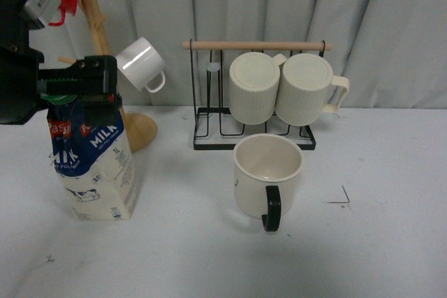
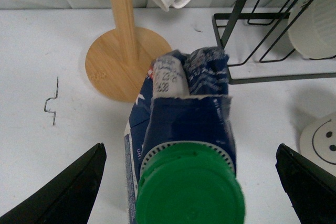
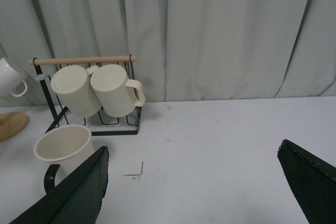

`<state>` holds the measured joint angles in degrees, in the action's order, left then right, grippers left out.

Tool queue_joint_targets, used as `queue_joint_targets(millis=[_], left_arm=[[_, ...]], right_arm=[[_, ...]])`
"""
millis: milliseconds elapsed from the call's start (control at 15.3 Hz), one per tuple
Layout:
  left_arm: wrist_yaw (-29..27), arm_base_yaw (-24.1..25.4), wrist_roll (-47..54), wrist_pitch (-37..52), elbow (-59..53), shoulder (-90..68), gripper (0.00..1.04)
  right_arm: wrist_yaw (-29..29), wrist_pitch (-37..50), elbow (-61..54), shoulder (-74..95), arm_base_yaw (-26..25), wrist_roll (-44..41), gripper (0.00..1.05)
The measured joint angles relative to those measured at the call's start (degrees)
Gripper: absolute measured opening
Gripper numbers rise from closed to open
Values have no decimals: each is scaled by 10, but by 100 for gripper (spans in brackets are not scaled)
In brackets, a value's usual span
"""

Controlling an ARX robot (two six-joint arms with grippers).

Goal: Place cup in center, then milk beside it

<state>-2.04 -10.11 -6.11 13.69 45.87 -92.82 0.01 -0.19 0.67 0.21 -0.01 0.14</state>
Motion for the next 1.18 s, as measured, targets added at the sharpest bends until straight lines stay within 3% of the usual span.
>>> queue_joint_targets(millis=[523, 1111, 1176], left_arm=[[-22, -10, -15, 54, -30, -55, 97], [-35, -21, -25, 36, -18, -54, 6], [-41, -26, -26, 31, -15, -54, 2]], right_arm=[[0, 0, 0, 0, 0, 0, 98], [0, 0, 0, 0, 0, 0, 98], [0, 0, 0, 0, 0, 0, 98]])
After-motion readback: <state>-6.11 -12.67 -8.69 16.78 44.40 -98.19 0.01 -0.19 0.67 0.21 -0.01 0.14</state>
